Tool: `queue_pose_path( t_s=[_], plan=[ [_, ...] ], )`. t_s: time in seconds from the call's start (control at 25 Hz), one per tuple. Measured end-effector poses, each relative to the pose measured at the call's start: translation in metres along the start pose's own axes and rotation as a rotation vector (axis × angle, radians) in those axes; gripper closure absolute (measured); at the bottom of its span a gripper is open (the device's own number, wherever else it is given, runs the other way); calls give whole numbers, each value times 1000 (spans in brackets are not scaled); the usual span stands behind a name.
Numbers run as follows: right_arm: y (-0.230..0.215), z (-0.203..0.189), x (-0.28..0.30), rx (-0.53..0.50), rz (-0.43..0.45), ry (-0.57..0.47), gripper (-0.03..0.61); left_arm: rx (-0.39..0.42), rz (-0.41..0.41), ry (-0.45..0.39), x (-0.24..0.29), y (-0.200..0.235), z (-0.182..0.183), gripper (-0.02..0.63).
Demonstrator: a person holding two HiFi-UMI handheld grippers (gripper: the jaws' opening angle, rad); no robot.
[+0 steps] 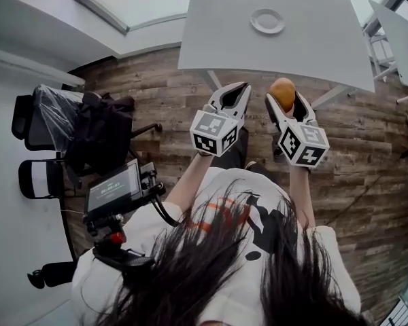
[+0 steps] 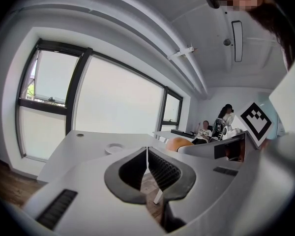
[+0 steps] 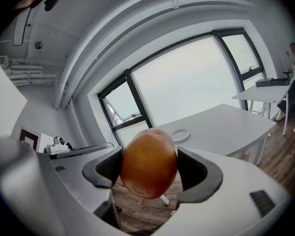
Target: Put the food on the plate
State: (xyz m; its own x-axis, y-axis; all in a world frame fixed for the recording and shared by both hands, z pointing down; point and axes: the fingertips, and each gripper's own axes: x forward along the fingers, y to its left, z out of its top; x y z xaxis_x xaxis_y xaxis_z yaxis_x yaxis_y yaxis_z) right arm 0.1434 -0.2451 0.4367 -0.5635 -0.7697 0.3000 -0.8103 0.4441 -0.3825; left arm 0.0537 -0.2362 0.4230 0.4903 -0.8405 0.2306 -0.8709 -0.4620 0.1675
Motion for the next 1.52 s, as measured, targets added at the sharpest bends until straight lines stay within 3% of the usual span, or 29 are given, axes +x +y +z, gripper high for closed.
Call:
queue_pose_path(
  t_s=[0.48,0.64,1.16,1.52],
  plan=[
    [-39,31,93,25,-69,33,235,29,-66,44,90,68,16,607],
    [-52,45,136,35,-99,42,235,10,-79,65,123,106,18,607],
    [-89,54,222,41,-179,95,235,-28,-161,120,192,166,16,607],
    [-121,51,299,-21,-167,180,235,-66,-199,175,226,197,6,607]
  ],
)
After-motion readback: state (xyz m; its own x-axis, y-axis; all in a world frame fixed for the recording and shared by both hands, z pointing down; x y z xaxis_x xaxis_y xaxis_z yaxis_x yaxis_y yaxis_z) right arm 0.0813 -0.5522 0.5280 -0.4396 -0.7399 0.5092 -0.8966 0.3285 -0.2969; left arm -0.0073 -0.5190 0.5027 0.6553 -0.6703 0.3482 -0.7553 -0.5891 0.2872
